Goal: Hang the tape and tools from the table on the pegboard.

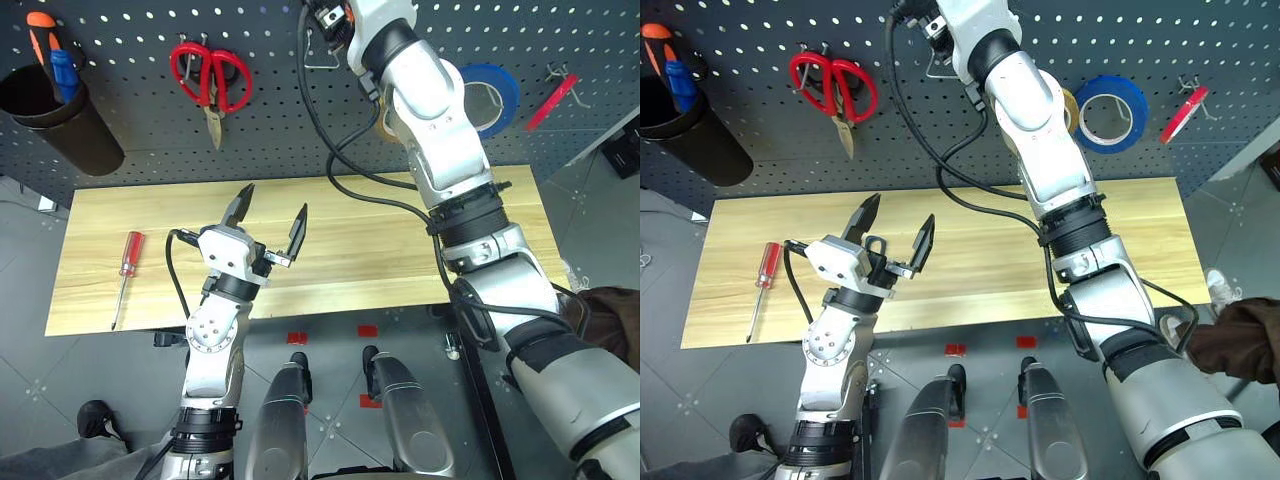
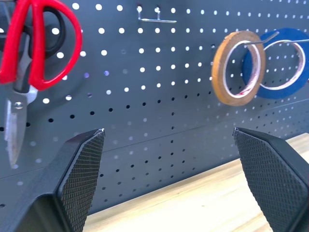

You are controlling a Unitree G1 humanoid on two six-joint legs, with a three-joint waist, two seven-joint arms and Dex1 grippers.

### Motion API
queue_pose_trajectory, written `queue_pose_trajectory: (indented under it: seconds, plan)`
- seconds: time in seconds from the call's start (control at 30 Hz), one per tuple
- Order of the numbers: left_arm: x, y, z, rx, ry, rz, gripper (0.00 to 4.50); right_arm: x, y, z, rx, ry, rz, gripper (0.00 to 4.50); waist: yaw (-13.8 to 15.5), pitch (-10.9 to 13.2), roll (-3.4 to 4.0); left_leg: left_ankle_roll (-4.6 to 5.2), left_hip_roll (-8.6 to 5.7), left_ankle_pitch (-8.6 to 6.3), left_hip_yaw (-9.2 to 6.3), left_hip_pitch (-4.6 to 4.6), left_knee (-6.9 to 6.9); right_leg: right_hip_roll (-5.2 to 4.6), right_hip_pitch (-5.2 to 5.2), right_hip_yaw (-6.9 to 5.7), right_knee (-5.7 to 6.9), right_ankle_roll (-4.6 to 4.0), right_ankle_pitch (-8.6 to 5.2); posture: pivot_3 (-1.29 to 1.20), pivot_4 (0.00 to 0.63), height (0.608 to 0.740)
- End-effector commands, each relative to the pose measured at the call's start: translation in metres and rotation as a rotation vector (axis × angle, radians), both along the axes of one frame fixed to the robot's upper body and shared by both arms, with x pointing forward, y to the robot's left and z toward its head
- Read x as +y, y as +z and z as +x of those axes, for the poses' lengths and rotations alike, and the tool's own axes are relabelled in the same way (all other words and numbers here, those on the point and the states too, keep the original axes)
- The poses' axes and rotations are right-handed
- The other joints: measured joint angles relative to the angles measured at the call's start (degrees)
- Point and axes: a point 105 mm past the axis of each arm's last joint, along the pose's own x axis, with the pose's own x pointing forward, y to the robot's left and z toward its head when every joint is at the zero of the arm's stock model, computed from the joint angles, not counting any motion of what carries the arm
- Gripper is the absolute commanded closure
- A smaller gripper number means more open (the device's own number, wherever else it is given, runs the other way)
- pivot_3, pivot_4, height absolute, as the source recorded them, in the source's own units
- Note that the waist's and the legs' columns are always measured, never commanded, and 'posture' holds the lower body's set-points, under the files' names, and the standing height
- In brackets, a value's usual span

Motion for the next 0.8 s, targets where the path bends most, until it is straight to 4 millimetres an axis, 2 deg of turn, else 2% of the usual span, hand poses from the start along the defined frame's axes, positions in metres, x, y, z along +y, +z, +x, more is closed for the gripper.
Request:
queue_pose_trajectory:
  seconds: [0.03, 0.3, 0.4, 0.57, 0.7, 0.8]
  plan:
    - [-0.002, 0.005, -0.003, -0.022, 0.003, -0.009, 0.00, 0.010, 0.023, -0.017, -0.091, 0.047, 0.053, 2.11, -0.01, 0.00, 0.00, 0.02, 0.01, 0.03, -0.02, 0.04, 0.00, 0.01, 0.00, -0.02, 0.06, -0.04, 0.02, -0.04, 0.348, 0.740]
    - [0.001, 0.002, -0.002, -0.003, 0.010, -0.011, 0.00, 0.029, 0.021, -0.034, -0.102, 0.147, 0.107, 2.11, 0.15, -0.01, 0.01, -0.05, 0.06, 0.18, -0.14, 0.03, -0.02, 0.09, -0.02, -0.13, 0.16, -0.16, 0.10, -0.04, 0.348, 0.740]
    - [0.001, 0.003, -0.001, -0.004, 0.010, -0.013, 0.00, 0.027, 0.016, -0.027, -0.084, 0.127, 0.123, 2.11, 0.32, -0.05, 0.00, -0.06, 0.05, 0.19, -0.15, 0.02, -0.01, 0.08, -0.02, -0.14, 0.15, -0.15, 0.10, -0.03, 0.345, 0.740]
    - [0.002, 0.006, -0.002, -0.007, 0.014, -0.023, 0.00, 0.009, 0.012, -0.010, -0.057, 0.056, 0.192, 2.11, 0.54, -0.23, 0.00, -0.11, 0.04, 0.23, -0.19, 0.03, 0.00, 0.08, -0.01, -0.18, 0.18, -0.17, 0.11, -0.02, 0.354, 0.740]
    - [0.004, 0.008, -0.002, -0.002, 0.017, -0.026, 0.00, 0.009, 0.007, -0.006, -0.040, 0.054, 0.204, 2.11, 0.41, -0.23, 0.00, -0.11, 0.04, 0.28, -0.16, 0.03, -0.01, 0.08, -0.02, -0.15, 0.21, -0.23, 0.16, -0.02, 0.365, 0.740]
    - [0.004, 0.008, -0.002, 0.001, 0.019, -0.027, 0.00, 0.015, -0.005, -0.003, -0.025, 0.054, 0.197, 2.11, 0.28, -0.23, 0.00, -0.11, 0.07, 0.28, -0.16, 0.07, -0.02, 0.11, -0.02, -0.15, 0.25, -0.24, 0.16, -0.01, 0.375, 0.740]
